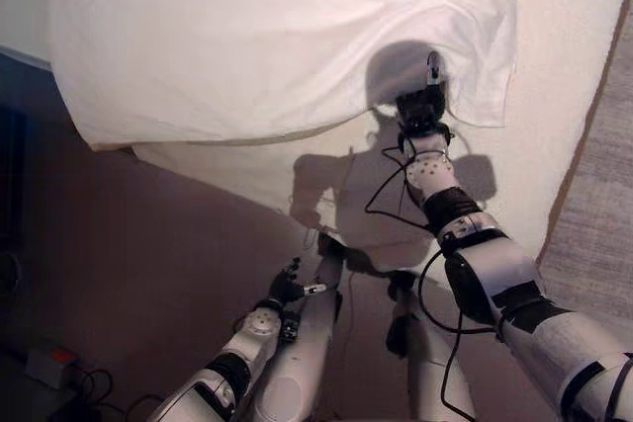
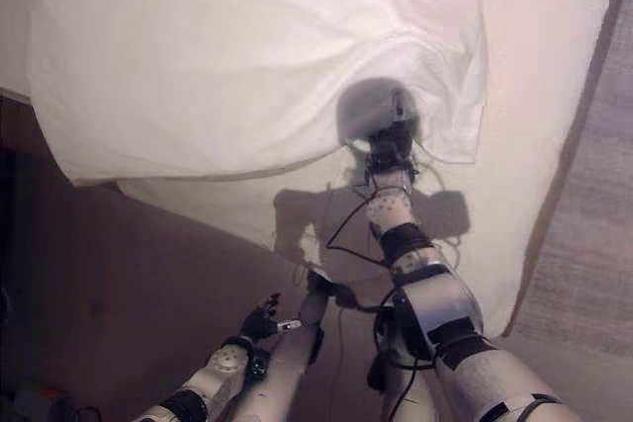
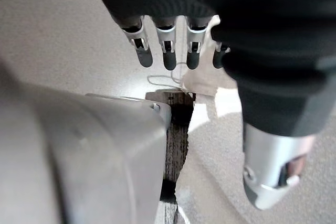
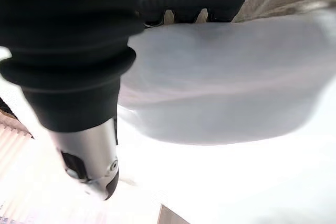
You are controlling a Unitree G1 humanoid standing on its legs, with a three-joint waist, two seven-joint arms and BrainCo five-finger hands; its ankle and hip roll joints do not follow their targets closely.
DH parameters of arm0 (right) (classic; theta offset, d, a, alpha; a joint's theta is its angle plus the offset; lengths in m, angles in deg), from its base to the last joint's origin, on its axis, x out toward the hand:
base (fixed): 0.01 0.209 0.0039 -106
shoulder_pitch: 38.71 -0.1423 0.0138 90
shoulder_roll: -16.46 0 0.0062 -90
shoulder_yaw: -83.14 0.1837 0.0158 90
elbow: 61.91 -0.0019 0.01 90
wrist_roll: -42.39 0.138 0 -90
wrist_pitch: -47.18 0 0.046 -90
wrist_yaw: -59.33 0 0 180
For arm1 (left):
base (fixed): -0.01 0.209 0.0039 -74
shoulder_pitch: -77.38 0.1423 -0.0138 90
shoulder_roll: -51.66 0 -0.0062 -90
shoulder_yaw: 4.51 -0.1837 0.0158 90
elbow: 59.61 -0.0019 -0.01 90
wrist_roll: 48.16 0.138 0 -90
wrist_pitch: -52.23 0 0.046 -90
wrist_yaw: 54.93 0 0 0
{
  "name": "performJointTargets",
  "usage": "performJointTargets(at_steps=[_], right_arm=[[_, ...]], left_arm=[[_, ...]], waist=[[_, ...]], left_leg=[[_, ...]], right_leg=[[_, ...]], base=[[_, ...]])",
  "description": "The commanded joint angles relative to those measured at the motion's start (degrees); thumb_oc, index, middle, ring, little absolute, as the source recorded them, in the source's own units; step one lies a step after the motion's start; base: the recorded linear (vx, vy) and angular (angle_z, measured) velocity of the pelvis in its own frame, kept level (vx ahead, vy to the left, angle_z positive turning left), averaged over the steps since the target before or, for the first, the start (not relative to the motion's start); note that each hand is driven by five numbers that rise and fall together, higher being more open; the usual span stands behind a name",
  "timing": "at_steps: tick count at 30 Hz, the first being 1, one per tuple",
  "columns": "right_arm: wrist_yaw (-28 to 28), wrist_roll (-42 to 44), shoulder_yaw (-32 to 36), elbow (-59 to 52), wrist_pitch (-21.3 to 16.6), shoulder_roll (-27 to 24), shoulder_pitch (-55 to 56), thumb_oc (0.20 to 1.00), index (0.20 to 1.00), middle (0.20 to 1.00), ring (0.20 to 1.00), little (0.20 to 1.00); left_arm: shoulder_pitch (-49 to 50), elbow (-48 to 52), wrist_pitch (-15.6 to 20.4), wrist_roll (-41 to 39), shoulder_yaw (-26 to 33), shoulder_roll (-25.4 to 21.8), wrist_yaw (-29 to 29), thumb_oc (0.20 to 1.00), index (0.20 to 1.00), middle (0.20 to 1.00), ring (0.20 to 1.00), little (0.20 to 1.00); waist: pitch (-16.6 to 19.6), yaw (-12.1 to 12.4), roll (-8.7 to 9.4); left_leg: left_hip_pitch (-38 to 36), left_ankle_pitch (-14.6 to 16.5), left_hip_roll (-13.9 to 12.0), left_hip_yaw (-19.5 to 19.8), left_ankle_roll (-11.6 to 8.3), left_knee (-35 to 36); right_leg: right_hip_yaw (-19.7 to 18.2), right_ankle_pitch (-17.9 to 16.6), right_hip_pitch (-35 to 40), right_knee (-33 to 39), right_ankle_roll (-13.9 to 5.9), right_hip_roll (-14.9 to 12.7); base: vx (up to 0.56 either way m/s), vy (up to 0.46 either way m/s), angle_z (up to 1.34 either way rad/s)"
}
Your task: Make the bed
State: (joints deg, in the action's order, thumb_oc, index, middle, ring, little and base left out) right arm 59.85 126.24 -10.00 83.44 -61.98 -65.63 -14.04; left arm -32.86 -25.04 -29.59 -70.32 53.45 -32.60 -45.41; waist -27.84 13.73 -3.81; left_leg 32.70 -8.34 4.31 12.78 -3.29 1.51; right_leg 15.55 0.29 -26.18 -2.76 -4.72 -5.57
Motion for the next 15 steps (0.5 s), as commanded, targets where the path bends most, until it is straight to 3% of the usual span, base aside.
performJointTargets(at_steps=[1,2,3,10,15], right_arm=[[2.1,-4.0,-0.1,1.0,-0.9,-6.7,-5.4,0.492,0.492,0.492,0.492,0.492],[2.1,-4.0,-0.1,1.1,-0.9,-6.7,-5.6,0.435,0.435,0.435,0.435,0.435],[4.0,-5.4,-0.7,3.6,-0.1,-7.8,-6.9,0.200,0.200,0.200,0.200,0.200],[9.6,-11.6,-4.2,16.2,6.5,-11.3,-11.7,0.200,0.200,0.200,0.200,0.200],[10.0,-12.6,-5.6,16.3,6.9,-11.6,-11.8,0.200,0.200,0.200,0.200,0.200]], left_arm=[[-0.5,-0.6,0.4,-1.7,0.4,-0.2,-0.5,1.000,1.000,1.000,1.000,1.000],[-0.5,-0.6,0.4,-1.7,0.4,-0.2,-0.5,1.000,1.000,1.000,1.000,1.000],[-0.1,-0.6,0.4,-2.2,0.4,-0.6,-0.5,1.000,1.000,1.000,1.000,1.000],[-0.1,-0.7,0.2,-2.8,0.3,-2.2,-0.8,1.000,1.000,1.000,1.000,1.000],[0.1,2.4,1.3,-3.8,-0.4,-2.9,-0.9,1.000,1.000,1.000,1.000,1.000]], waist=[[-0.6,0.6,0.99],[-0.6,0.6,0.94],[-0.7,0.6,1.29],[-0.8,0.1,2.39],[-0.5,-0.3,2.97]], left_leg=[[-1.4,2.7,2.0,-3.1,4.02,-4.1],[-1.1,2.4,2.1,-3.0,4.05,-4.1],[-1.5,3.0,1.9,-3.1,4.07,-4.5],[-2.4,3.5,1.6,-3.5,4.04,-5.1],[-3.1,3.9,1.7,-3.6,4.15,-5.5]], right_leg=[[-4.1,-4.8,2.1,1.3,-0.77,-2.5],[-4.0,-5.1,1.9,1.3,-0.77,-2.6],[-4.3,-4.7,2.2,1.1,-0.68,-2.4],[-4.7,-4.5,3.1,0.6,-0.50,-2.2],[-5.0,-4.6,4.0,0.9,-0.53,-2.1]], base=[[0.00,0.000,0.00],[0.00,0.000,0.00],[0.00,0.000,0.00],[0.00,-0.005,0.00],[0.00,0.000,0.00]])
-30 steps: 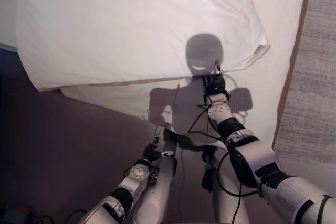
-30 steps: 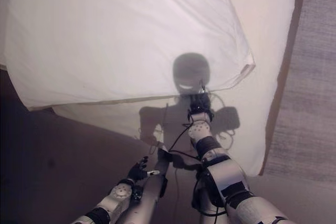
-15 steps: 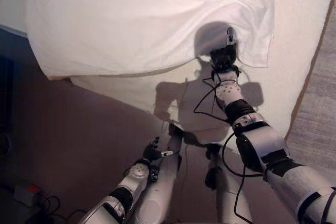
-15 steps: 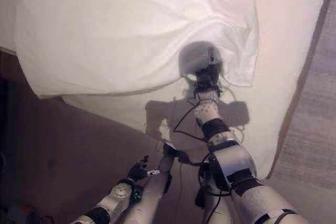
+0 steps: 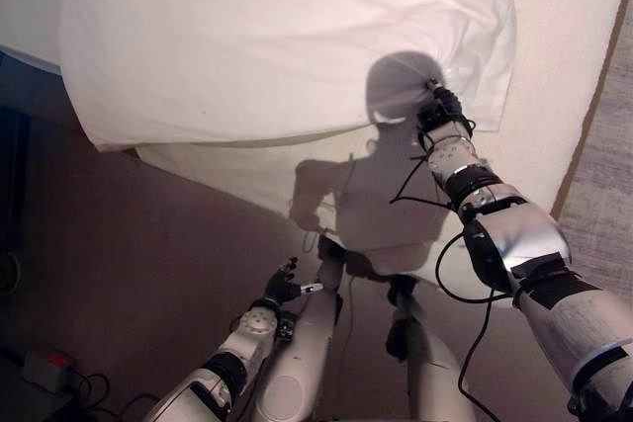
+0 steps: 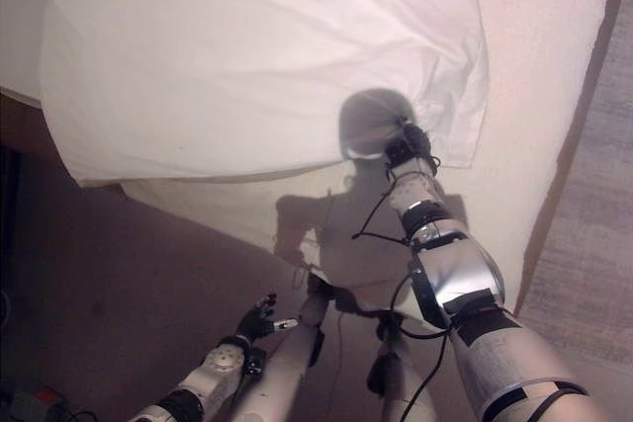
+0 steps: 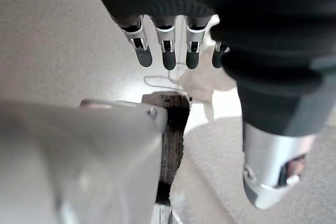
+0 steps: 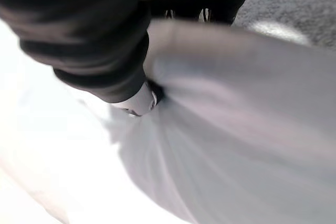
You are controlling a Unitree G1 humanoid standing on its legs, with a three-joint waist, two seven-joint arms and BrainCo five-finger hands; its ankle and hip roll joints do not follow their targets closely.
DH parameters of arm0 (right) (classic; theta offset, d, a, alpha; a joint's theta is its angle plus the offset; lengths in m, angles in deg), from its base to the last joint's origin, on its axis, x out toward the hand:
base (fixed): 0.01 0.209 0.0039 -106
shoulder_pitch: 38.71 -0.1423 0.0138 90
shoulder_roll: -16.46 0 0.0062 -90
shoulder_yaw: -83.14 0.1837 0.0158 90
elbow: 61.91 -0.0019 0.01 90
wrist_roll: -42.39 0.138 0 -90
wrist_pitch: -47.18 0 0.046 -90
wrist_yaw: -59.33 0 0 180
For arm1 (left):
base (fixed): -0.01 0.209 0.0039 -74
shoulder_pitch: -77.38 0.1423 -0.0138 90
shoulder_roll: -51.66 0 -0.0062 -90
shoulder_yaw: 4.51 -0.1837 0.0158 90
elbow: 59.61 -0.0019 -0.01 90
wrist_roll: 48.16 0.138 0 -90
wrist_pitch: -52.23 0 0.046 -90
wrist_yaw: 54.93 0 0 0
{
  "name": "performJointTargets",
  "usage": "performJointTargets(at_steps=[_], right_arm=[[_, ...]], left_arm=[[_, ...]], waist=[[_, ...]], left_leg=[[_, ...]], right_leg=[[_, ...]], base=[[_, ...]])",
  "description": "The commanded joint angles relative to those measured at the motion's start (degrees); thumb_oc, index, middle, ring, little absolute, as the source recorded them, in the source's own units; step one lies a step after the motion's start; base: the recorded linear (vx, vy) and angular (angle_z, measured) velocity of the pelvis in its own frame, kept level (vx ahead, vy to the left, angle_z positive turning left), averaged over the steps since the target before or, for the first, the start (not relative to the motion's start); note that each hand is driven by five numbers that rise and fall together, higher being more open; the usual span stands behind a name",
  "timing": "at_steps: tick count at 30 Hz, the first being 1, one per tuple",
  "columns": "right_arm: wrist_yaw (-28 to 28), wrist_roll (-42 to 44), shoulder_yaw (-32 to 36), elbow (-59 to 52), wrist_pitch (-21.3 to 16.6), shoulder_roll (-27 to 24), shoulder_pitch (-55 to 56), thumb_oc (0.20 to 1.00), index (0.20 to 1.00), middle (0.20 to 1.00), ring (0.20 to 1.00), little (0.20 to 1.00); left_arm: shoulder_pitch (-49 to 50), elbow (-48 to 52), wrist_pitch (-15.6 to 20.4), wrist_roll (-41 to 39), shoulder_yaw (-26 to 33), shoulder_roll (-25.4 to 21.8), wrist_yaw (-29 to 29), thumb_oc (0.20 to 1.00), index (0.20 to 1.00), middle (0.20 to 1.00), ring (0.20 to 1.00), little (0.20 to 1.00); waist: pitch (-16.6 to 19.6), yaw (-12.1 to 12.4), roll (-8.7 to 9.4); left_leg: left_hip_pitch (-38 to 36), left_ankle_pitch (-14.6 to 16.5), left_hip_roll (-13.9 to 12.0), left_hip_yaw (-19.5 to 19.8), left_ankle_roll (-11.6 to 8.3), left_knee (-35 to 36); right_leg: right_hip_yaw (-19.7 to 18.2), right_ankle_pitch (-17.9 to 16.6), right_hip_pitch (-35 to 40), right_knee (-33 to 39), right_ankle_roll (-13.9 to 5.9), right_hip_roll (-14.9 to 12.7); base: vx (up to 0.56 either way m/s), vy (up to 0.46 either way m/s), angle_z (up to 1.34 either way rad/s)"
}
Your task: Make the bed
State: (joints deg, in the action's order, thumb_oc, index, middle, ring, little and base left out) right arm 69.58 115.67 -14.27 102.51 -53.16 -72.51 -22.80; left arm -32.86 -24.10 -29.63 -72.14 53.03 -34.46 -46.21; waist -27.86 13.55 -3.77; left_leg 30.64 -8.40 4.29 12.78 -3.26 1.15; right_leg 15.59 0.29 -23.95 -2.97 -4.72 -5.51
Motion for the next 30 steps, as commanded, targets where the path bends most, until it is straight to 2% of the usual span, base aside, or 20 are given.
performJointTargets(at_steps=[1,5,6,7,11,12,17,19,20,21,22,24,25,26,27,28,29,30], right_arm=[[0.3,-2.1,-1.3,-2.8,-1.9,-4.7,-3.1,0.200,0.200,0.200,0.200,0.200],[1.0,-3.0,-3.0,-10.1,-3.6,-3.9,-1.4,0.200,0.200,0.200,0.200,0.200],[1.2,-4.9,-5.1,-16.1,-4.2,-3.4,-0.5,0.200,0.200,0.200,0.200,0.200],[1.4,-5.0,-5.1,-16.3,-4.2,-3.3,-0.4,0.200,0.200,0.200,0.200,0.200],[1.6,-8.8,-8.6,-30.3,-5.5,-0.7,2.8,0.200,0.200,0.200,0.200,0.200],[1.7,-8.8,-8.6,-30.3,-5.5,-0.7,2.8,0.200,0.200,0.200,0.200,0.200],[-0.3,-8.6,-11.1,-37.7,-5.6,2.5,6.3,0.200,0.200,0.200,0.200,0.200],[-0.7,-8.2,-11.8,-39.0,-5.2,3.9,8.8,0.200,0.200,0.200,0.200,0.200],[-1.2,-7.8,-11.9,-39.5,-5.2,5.5,11.0,0.200,0.200,0.200,0.200,0.200],[-1.2,-7.8,-11.9,-39.5,-5.2,5.5,10.9,0.200,0.200,0.200,0.200,0.200],[-1.4,-7.6,-12.4,-41.0,-5.3,7.4,13.3,0.200,0.200,0.200,0.200,0.200],[-1.3,-7.6,-12.5,-41.1,-5.3,7.4,13.2,0.200,0.200,0.200,0.200,0.200],[-1.3,-7.8,-12.9,-43.4,-5.5,9.4,17.1,0.200,0.200,0.200,0.200,0.200],[-1.2,-7.9,-13.1,-43.5,-5.5,9.4,17.2,0.200,0.200,0.200,0.200,0.200],[-0.7,-8.5,-13.1,-44.3,-5.9,10.1,18.9,0.200,0.200,0.200,0.200,0.200],[-0.6,-8.6,-13.2,-44.4,-5.9,10.1,18.9,0.200,0.200,0.200,0.200,0.200],[-0.1,-9.1,-13.4,-45.0,-6.1,10.3,19.8,0.200,0.200,0.200,0.200,0.200],[0.9,-9.7,-13.5,-46.1,-6.7,10.4,21.5,0.200,0.200,0.200,0.200,0.200]], left_arm=[[0.0,1.5,1.3,-2.0,0.1,-1.1,-0.1,1.000,1.000,1.000,1.000,1.000],[0.4,10.8,1.3,-11.2,0.3,-1.4,-4.1,1.000,1.000,1.000,1.000,1.000],[0.9,17.5,-0.2,-19.0,-0.6,-1.4,-7.2,1.000,1.000,1.000,1.000,1.000],[0.9,17.7,-0.3,-19.1,-0.6,-1.5,-7.2,1.000,1.000,1.000,1.000,1.000],[-2.4,28.3,-4.9,-36.7,-6.3,-0.1,-9.4,1.000,1.000,1.000,1.000,1.000],[-2.5,28.3,-4.9,-36.7,-6.3,-0.2,-9.4,1.000,1.000,1.000,1.000,1.000],[-8.8,25.2,-6.6,-49.2,-7.6,4.4,-7.2,1.000,1.000,1.000,1.000,1.000],[-10.9,22.7,-5.9,-52.7,-6.0,6.6,-6.4,1.000,1.000,1.000,1.000,1.000],[-11.7,20.1,-6.7,-56.5,-3.5,9.2,-6.8,1.000,1.000,1.000,1.000,1.000],[-11.8,20.0,-6.7,-56.5,-3.4,9.2,-6.8,1.000,1.000,1.000,1.000,1.000],[-14.3,17.7,-4.9,-59.9,1.1,11.5,-6.5,1.000,1.000,1.000,1.000,1.000],[-14.5,17.5,-4.9,-59.9,1.3,11.5,-6.6,1.000,1.000,1.000,1.000,1.000],[-17.9,16.4,-1.1,-64.7,8.4,13.9,-5.8,1.000,1.000,1.000,1.000,1.000],[-18.1,16.3,-1.1,-64.7,8.6,13.9,-5.9,1.000,1.000,1.000,1.000,1.000],[-20.4,16.8,2.1,-65.9,12.1,14.4,-4.9,1.000,1.000,1.000,1.000,1.000],[-20.5,16.7,2.2,-65.9,12.3,14.5,-4.9,1.000,1.000,1.000,1.000,1.000],[-21.9,17.4,4.7,-65.4,13.6,14.3,-3.7,1.000,1.000,1.000,1.000,1.000],[-23.8,19.9,9.9,-63.5,15.9,13.3,-1.2,1.000,1.000,1.000,1.000,1.000]], waist=[[-0.5,-0.1,2.91],[-0.3,-1.0,3.50],[-0.2,-1.8,3.82],[-0.1,-1.8,3.83],[1.4,-4.7,4.96],[1.4,-4.7,4.98],[4.2,-7.7,6.48],[5.1,-8.7,6.95],[6.1,-9.4,7.36],[6.1,-9.5,7.37],[7.0,-10.0,7.84],[7.1,-10.1,7.84],[8.1,-11.0,8.52],[8.2,-11.1,8.49],[8.9,-11.4,8.76],[8.9,-11.4,8.73],[9.0,-11.5,8.82],[9.2,-11.4,8.95]], left_leg=[[-0.9,3.6,1.8,-3.6,4.15,-5.2],[-1.7,4.3,2.0,-4.3,4.33,-5.8],[-2.3,4.9,2.0,-4.9,4.47,-6.2],[-2.1,4.6,2.0,-4.9,4.50,-6.2],[-4.8,5.6,1.7,-6.3,4.90,-6.2],[-4.6,5.3,1.8,-6.3,4.93,-6.1],[-8.0,6.0,1.1,-8.1,5.51,-5.3],[-9.3,6.2,0.8,-8.7,5.66,-5.1],[-10.8,6.6,0.6,-9.4,5.73,-4.7],[-10.6,6.4,0.6,-9.4,5.74,-4.6],[-11.8,6.8,0.3,-9.8,5.72,-4.3],[-11.6,6.4,0.4,-9.9,5.73,-4.1],[-12.5,6.4,0.1,-10.7,5.67,-3.7],[-12.4,6.3,0.1,-10.8,5.67,-3.6],[-12.5,6.2,-0.1,-11.1,5.63,-3.5],[-12.4,6.2,-0.2,-11.1,5.63,-3.5],[-12.5,6.2,-0.3,-11.2,5.59,-3.5],[-12.6,6.1,-0.4,-11.3,5.52,-3.6]], right_leg=[[-5.0,-4.9,1.6,1.1,-0.53,-2.2],[-5.7,-5.2,2.3,1.1,-0.61,-2.1],[-6.3,-5.2,2.9,1.0,-0.61,-2.1],[-6.2,-5.4,2.8,1.0,-0.62,-2.2],[-7.9,-5.8,4.5,1.3,-0.71,-2.0],[-7.9,-6.1,4.4,1.4,-0.72,-2.1],[-10.5,-6.3,5.4,1.2,-0.90,-1.8],[-11.4,-6.2,5.7,1.0,-0.87,-1.7],[-12.1,-5.7,6.3,0.7,-0.83,-1.4],[-12.2,-6.0,6.1,0.8,-0.84,-1.5],[-12.8,-5.6,6.5,0.7,-0.79,-1.3],[-12.8,-6.0,6.3,0.8,-0.79,-1.3],[-13.4,-6.0,6.3,0.9,-0.58,-1.0],[-13.4,-6.0,6.2,0.9,-0.58,-1.0],[-13.8,-6.3,6.0,1.0,-0.48,-0.7],[-13.9,-6.3,5.9,1.0,-0.48,-0.7],[-13.9,-6.4,5.9,1.0,-0.41,-0.6],[-14.0,-6.5,5.8,1.1,-0.30,-0.4]], base=[[0.00,0.000,0.00],[-0.01,0.035,-0.02],[-0.02,0.058,-0.03],[-0.03,0.068,-0.10],[-0.02,0.077,-0.20],[-0.02,0.061,-0.25],[0.00,0.062,-0.27],[0.02,0.015,-0.33],[-0.01,-0.005,-0.27],[0.02,-0.017,-0.27],[-0.01,-0.008,-0.22],[-0.01,-0.022,-0.22],[-0.01,-0.036,-0.21],[-0.02,-0.076,-0.21],[-0.01,-0.040,-0.18],[-0.01,-0.064,-0.16],[-0.02,-0.074,-0.12],[-0.02,-0.074,-0.05]])
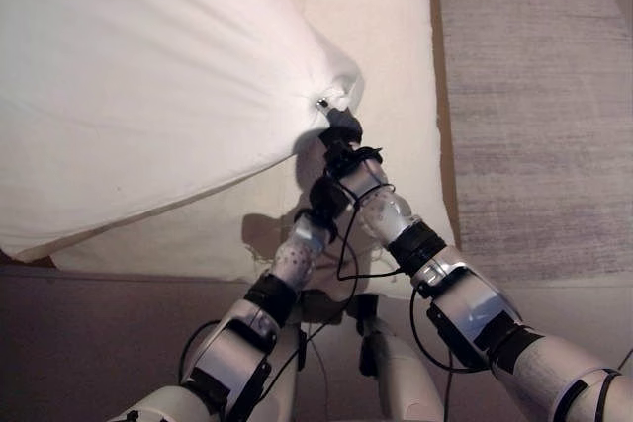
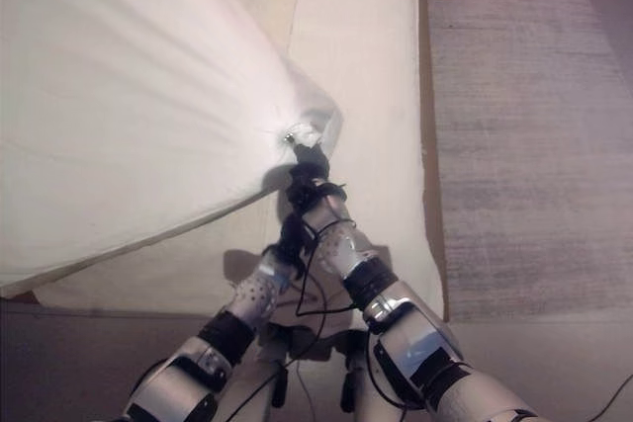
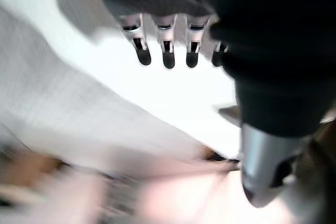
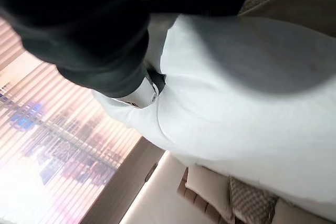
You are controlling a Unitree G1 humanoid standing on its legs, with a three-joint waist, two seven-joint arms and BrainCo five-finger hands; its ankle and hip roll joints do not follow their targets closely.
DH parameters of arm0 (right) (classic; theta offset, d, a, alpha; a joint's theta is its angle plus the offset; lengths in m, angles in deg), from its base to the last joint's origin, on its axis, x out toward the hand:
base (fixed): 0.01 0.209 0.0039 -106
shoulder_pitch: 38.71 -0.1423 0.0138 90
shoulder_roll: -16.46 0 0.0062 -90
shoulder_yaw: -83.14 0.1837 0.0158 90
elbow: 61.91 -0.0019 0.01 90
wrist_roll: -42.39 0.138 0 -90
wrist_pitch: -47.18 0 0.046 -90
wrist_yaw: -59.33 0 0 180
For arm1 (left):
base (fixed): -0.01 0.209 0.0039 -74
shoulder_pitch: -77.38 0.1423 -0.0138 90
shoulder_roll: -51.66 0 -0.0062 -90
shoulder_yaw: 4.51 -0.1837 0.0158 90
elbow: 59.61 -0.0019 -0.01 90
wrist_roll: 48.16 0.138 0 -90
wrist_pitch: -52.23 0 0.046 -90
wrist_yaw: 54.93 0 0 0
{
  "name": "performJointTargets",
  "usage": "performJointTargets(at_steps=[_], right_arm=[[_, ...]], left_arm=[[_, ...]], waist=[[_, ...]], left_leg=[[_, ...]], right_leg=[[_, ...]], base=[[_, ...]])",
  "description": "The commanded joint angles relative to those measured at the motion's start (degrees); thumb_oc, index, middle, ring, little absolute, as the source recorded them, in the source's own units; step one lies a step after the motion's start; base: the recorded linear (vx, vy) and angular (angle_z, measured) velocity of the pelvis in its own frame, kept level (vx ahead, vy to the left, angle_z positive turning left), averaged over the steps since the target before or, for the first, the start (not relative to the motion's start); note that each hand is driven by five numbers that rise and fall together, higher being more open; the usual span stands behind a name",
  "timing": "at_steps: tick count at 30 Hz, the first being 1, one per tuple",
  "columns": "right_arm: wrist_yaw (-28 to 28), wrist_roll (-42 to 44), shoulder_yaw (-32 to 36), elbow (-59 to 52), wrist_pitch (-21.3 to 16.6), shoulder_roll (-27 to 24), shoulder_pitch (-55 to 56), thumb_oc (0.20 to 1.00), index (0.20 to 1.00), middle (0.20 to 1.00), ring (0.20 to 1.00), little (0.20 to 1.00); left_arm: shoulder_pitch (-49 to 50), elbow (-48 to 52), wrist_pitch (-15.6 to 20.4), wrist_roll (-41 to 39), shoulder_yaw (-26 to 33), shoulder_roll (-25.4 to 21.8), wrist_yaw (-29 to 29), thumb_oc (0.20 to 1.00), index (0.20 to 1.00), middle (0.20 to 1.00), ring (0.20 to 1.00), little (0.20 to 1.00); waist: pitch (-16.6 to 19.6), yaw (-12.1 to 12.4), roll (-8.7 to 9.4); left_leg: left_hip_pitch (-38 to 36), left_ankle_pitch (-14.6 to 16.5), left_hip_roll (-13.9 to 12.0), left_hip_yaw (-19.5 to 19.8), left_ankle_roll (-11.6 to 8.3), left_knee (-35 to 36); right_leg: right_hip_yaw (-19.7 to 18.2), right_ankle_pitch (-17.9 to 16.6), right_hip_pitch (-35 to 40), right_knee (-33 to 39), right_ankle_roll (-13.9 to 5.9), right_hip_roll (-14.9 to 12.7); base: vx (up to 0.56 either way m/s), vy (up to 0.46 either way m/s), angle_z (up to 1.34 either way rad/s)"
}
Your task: Make the bed
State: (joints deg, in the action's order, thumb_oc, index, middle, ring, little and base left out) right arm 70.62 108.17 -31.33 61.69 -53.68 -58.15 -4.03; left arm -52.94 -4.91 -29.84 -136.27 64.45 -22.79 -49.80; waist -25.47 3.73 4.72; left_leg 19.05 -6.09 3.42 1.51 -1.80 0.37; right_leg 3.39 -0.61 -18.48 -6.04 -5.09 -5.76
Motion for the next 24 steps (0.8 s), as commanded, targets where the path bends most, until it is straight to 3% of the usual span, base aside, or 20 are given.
performJointTargets(at_steps=[1,3,11,18,22,24], right_arm=[[0.0,-2.3,3.5,-5.4,-6.2,-3.9,2.8,0.200,0.200,0.200,0.200,0.200],[0.6,-2.5,3.6,-5.9,-6.8,-4.0,4.9,0.200,0.200,0.200,0.200,0.200],[0.6,-2.5,4.9,-5.6,-7.6,-4.3,7.8,0.200,0.200,0.200,0.200,0.200],[1.3,-2.9,6.5,-4.6,-8.3,-4.1,8.6,0.200,0.200,0.200,0.200,0.200],[2.6,-3.5,8.1,-2.4,-8.5,-5.6,6.1,0.200,0.200,0.200,0.200,0.200],[2.8,-3.3,9.1,-0.3,-8.3,-7.1,2.6,0.200,0.200,0.200,0.200,0.200]], left_arm=[[-3.7,0.9,10.2,0.8,4.5,1.7,2.7,1.000,1.000,1.000,1.000,1.000],[-3.8,4.3,14.4,2.9,7.0,0.6,4.6,1.000,1.000,1.000,1.000,1.000],[2.4,12.8,18.7,1.9,9.6,-0.6,4.6,1.000,1.000,1.000,1.000,1.000],[8.3,16.3,17.7,0.5,8.4,-1.6,3.6,1.000,1.000,1.000,1.000,1.000],[13.4,17.0,14.7,5.7,4.4,-4.1,5.2,1.000,1.000,1.000,1.000,1.000],[17.1,16.6,10.8,10.4,1.0,-7.4,6.1,1.000,1.000,1.000,1.000,1.000]], waist=[[6.9,-1.6,0.44],[7.1,-1.3,0.55],[7.8,0.1,0.63],[8.4,1.2,0.57],[8.3,2.4,0.32],[8.2,3.4,-0.14]], left_leg=[[-1.0,3.8,0.5,0.0,4.05,-2.8],[-1.0,3.8,0.3,-0.2,3.93,-3.2],[-0.9,4.2,0.1,0.3,3.79,-4.4],[-0.9,4.3,0.1,1.4,3.79,-4.9],[-0.6,4.1,0.3,2.4,3.80,-5.2],[-0.4,3.9,0.3,2.7,3.87,-5.3]], right_leg=[[-1.8,-5.7,0.2,4.2,0.08,-0.1],[-1.9,-5.8,0.4,4.3,0.20,0.1],[-1.3,-6.0,1.3,5.2,0.61,0.6],[-0.4,-5.8,2.1,5.2,0.83,0.7],[0.7,-5.8,2.5,5.4,0.98,0.6],[1.1,-6.0,2.6,5.4,0.94,0.5]], base=[[-0.02,-0.069,-0.02],[-0.02,-0.061,-0.02],[0.00,-0.056,-0.04],[0.00,-0.036,0.04],[-0.01,-0.037,0.06],[-0.02,-0.001,0.15]])
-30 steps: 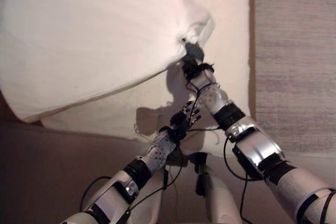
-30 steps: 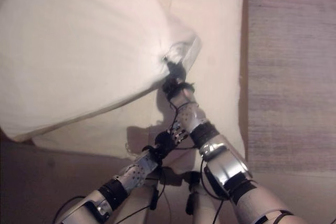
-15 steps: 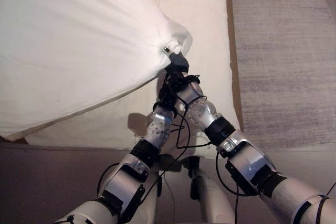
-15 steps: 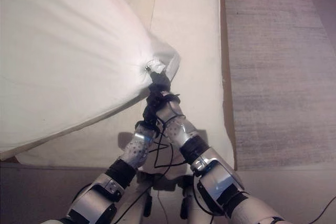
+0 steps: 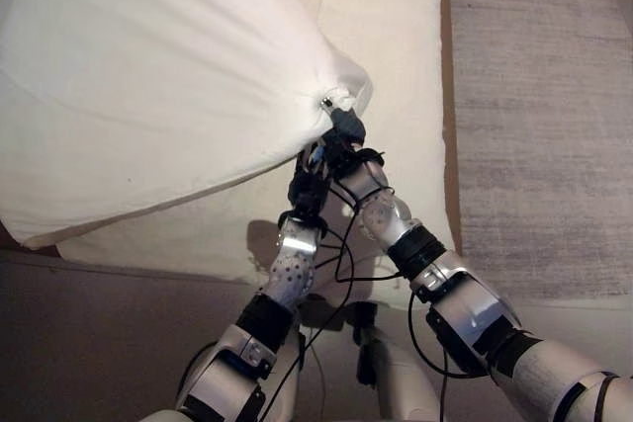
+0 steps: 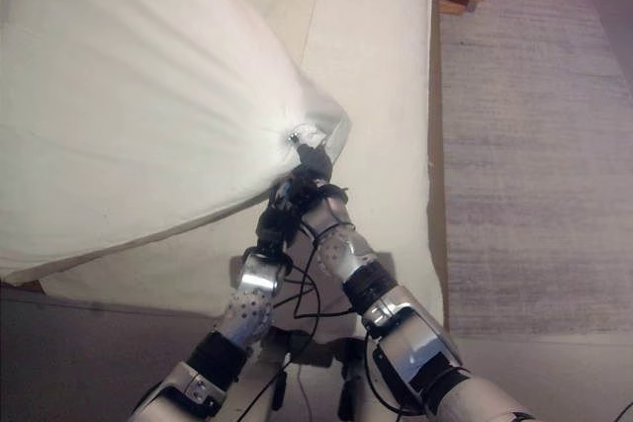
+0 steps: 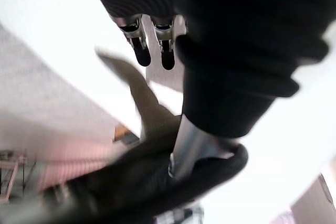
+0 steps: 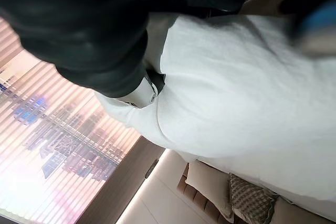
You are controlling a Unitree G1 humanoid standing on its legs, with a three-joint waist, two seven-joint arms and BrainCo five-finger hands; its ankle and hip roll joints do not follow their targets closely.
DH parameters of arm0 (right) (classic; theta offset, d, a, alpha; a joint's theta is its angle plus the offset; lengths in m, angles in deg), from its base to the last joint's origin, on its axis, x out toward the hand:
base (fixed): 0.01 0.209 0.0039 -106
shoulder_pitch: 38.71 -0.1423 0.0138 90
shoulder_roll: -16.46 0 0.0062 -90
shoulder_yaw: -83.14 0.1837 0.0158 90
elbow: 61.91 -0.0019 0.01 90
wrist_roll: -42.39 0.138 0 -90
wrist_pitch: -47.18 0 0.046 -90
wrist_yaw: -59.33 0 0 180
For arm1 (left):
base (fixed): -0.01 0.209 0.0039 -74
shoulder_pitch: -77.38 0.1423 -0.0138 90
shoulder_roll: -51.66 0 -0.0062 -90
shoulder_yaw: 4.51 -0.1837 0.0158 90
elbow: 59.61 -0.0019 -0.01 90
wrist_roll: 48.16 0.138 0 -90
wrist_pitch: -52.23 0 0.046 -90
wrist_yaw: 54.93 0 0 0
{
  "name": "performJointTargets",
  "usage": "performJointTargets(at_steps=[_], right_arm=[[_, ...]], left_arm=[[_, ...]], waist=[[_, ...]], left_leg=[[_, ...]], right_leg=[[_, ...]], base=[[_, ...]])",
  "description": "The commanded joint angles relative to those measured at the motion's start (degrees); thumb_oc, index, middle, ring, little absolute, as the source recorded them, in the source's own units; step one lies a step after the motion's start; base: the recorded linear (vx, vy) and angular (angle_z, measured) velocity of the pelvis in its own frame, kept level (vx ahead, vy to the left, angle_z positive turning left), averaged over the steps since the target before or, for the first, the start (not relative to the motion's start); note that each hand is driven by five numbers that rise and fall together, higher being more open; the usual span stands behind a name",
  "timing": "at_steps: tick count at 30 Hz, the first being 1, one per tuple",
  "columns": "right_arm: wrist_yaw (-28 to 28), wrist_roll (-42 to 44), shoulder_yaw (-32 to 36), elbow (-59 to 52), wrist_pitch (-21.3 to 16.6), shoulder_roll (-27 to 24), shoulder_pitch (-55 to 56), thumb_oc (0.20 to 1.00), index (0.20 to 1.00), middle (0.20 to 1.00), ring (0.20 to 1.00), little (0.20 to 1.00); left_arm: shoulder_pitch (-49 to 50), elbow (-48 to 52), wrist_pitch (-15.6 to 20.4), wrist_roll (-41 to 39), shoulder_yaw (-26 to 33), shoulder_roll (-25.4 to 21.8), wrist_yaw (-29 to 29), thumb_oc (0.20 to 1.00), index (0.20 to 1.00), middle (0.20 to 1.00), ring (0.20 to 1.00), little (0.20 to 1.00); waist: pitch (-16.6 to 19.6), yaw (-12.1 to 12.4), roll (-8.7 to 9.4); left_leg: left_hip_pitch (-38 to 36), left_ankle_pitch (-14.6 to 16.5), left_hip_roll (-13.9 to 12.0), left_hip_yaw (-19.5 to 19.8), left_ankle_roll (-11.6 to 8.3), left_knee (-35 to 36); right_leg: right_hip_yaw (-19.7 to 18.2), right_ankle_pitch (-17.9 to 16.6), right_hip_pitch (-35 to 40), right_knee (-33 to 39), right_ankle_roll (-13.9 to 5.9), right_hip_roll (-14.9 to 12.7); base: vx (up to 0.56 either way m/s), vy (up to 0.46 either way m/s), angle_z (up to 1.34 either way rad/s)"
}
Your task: Make the bed
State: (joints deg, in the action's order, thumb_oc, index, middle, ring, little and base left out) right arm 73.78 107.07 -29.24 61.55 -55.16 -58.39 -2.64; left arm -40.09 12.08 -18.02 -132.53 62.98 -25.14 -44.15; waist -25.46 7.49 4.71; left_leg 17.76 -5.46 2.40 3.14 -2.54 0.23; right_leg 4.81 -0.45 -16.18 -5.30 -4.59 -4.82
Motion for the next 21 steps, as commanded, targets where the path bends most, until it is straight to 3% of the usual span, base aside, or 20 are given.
performJointTargets(at_steps=[1,10,18,21], right_arm=[[-0.4,-2.1,7.1,0.7,-6.5,-7.4,-0.2,0.200,0.200,0.200,0.200,0.200],[-1.3,-2.1,5.8,1.3,-5.6,-6.2,-1.7,0.200,0.200,0.200,0.200,0.200],[-1.8,-2.0,4.0,-0.2,-5.6,-4.6,2.1,0.200,0.200,0.200,0.200,0.200],[-1.9,-2.0,3.2,-1.4,-5.2,-4.5,2.8,0.200,0.200,0.200,0.200,0.200]], left_arm=[[5.1,-0.3,-2.2,7.6,1.6,-5.9,0.5,1.000,1.000,1.000,1.000,1.000],[4.7,-6.3,-4.6,5.7,4.7,-5.7,-2.5,1.000,1.000,1.000,1.000,1.000],[-1.8,-12.0,-1.8,4.0,10.2,-4.5,-1.0,1.000,1.000,1.000,1.000,1.000],[-3.1,-14.7,-2.9,2.6,11.1,-4.0,-0.3,1.000,1.000,1.000,1.000,1.000]], waist=[[8.1,-0.1,-0.24],[8.4,0.2,0.39],[9.6,-1.1,1.62],[9.8,-1.6,1.63]], left_leg=[[0.9,3.3,1.4,1.3,4.68,-5.2],[1.1,3.5,1.2,1.5,4.69,-5.7],[1.0,3.8,1.0,1.1,4.72,-5.4],[0.9,3.7,1.0,1.0,4.77,-5.2]], right_leg=[[-0.2,-6.2,0.3,4.7,0.43,-0.4],[-0.8,-5.8,0.1,4.2,0.61,-0.3],[-1.6,-5.7,-0.4,3.7,0.53,0.0],[-2.0,-5.6,-0.6,3.5,0.53,0.0]], base=[[-0.03,0.015,0.12],[0.00,0.003,0.01],[0.01,0.009,0.00],[0.01,0.034,-0.03]])
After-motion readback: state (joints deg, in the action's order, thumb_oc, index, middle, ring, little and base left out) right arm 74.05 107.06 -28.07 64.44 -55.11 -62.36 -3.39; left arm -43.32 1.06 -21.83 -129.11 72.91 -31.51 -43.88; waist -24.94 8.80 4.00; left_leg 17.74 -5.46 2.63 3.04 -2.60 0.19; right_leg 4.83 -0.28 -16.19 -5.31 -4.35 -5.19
